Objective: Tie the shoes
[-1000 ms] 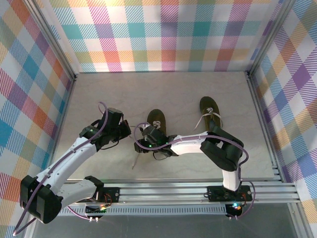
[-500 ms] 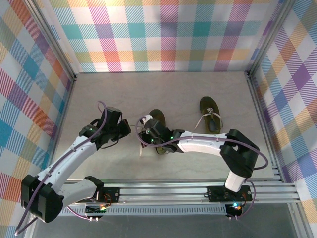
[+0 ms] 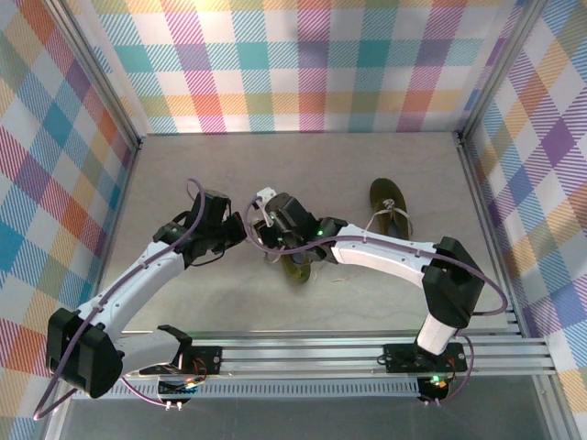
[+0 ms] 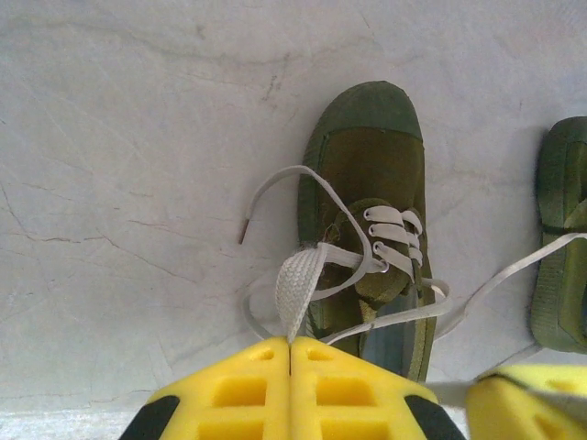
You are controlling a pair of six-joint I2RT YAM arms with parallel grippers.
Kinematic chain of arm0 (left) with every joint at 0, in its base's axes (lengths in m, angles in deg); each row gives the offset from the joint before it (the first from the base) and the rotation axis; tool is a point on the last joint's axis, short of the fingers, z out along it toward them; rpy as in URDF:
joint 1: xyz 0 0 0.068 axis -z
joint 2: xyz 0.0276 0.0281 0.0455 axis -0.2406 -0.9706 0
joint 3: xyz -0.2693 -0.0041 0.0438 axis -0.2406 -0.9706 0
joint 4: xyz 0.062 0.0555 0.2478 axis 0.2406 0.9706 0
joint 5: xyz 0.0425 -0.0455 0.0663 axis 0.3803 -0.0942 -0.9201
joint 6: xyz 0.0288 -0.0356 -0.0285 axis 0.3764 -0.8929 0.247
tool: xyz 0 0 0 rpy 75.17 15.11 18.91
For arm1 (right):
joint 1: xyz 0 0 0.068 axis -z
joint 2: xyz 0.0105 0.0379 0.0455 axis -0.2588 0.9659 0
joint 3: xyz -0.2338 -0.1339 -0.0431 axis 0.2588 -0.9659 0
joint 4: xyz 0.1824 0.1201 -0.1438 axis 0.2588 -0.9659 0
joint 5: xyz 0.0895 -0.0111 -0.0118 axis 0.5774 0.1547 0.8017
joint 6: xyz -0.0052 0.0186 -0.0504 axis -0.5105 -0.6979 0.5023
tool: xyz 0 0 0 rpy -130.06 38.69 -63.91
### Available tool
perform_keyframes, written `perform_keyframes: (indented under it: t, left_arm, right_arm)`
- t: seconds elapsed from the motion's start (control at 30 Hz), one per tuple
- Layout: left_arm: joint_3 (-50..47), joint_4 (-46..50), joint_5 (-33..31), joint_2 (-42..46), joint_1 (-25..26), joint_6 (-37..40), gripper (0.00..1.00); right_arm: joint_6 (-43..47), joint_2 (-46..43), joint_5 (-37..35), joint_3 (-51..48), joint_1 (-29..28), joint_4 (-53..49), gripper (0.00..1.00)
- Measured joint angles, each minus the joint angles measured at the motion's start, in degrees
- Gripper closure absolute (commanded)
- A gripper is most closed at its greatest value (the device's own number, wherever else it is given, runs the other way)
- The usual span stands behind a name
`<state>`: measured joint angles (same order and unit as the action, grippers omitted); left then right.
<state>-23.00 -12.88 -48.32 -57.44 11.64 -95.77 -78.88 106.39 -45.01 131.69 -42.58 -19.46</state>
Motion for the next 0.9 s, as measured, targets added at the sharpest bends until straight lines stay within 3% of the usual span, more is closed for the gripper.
perform_keyframes:
  t: [0.9]
  left_arm:
    - [-0.1, -4.1, 2.5, -4.9, -0.2, 0.0, 0.98]
  right_arm:
    - [1.7, 2.4, -1.4, -1.9, 1.9, -1.5, 0.99]
